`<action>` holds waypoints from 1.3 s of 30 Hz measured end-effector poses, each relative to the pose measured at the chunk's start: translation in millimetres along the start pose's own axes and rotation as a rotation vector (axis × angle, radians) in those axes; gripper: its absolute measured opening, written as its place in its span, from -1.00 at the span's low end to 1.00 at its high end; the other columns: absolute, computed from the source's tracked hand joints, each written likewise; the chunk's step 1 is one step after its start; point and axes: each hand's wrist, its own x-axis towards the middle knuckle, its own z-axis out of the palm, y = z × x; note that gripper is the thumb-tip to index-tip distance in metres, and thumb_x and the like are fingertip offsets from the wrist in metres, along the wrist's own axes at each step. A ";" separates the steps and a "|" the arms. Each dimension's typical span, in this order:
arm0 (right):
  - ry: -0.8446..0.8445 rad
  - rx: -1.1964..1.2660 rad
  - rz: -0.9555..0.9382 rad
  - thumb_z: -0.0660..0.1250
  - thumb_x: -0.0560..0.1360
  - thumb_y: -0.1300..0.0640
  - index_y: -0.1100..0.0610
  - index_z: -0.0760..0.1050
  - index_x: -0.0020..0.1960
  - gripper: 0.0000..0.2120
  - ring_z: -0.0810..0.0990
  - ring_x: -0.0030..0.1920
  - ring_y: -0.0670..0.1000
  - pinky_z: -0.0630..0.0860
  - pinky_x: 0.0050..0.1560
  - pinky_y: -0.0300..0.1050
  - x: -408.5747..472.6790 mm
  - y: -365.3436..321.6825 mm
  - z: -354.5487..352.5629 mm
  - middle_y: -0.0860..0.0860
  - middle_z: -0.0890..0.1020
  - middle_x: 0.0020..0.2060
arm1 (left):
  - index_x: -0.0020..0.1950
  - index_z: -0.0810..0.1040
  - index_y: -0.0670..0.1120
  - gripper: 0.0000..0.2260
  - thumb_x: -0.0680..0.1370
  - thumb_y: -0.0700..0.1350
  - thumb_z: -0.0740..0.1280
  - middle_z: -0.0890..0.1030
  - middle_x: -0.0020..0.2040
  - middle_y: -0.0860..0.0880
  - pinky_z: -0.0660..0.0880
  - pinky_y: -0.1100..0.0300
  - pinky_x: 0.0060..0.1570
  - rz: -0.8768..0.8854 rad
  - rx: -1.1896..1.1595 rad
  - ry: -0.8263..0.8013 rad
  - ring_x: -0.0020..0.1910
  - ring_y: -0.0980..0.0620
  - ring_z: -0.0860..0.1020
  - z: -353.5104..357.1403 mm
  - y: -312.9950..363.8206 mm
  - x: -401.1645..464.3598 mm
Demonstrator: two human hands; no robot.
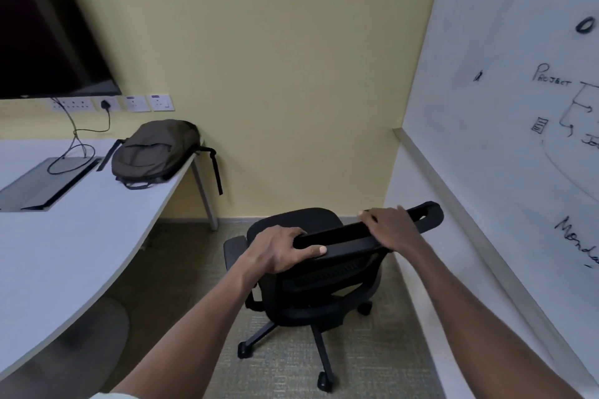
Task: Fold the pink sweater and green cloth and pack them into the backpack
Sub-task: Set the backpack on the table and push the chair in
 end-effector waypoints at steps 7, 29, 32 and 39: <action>0.166 0.026 -0.129 0.05 0.62 -0.24 -0.05 0.58 -0.15 -0.56 0.58 -0.24 -0.01 0.33 -0.17 -0.10 -3.8 62.1 -15.8 -0.14 0.58 -0.35 | 0.24 0.60 0.11 -0.18 0.34 0.63 -0.03 0.67 0.08 0.06 0.53 0.07 0.00 -0.087 -0.001 -0.033 -0.03 0.08 0.59 -10.3 -18.4 1.6; 0.141 -0.091 -0.157 -0.18 0.52 -0.44 0.02 0.61 -0.18 -0.25 0.57 -0.20 0.03 0.41 0.16 0.15 -38.3 26.7 0.5 -0.05 0.58 -0.37 | -0.13 0.63 0.05 -0.12 0.29 0.67 -0.20 0.63 -0.26 -0.05 0.56 0.04 -0.14 -0.380 0.167 0.024 -0.23 -0.02 0.59 3.7 35.0 -31.5; 0.168 -0.111 -0.180 -0.16 0.52 -0.44 0.01 0.62 -0.18 -0.27 0.57 -0.28 0.00 0.45 0.01 0.05 -48.8 20.8 0.8 -0.07 0.57 -0.41 | -0.13 0.65 0.03 -0.09 0.28 0.68 -0.22 0.62 -0.29 -0.05 0.56 0.04 -0.18 -0.394 0.178 0.049 -0.27 -0.02 0.58 8.7 39.9 -47.8; 0.248 -0.050 -0.232 -0.08 0.53 -0.43 -0.05 0.60 -0.26 -0.36 0.46 -0.46 -0.10 0.48 -0.12 -0.04 -78.3 15.7 1.8 -0.10 0.48 -0.54 | -0.32 0.52 -0.11 -0.11 0.34 0.65 -0.18 0.49 -0.45 -0.06 0.43 0.09 -0.37 -0.398 0.168 0.136 -0.43 -0.02 0.49 18.6 46.8 -92.5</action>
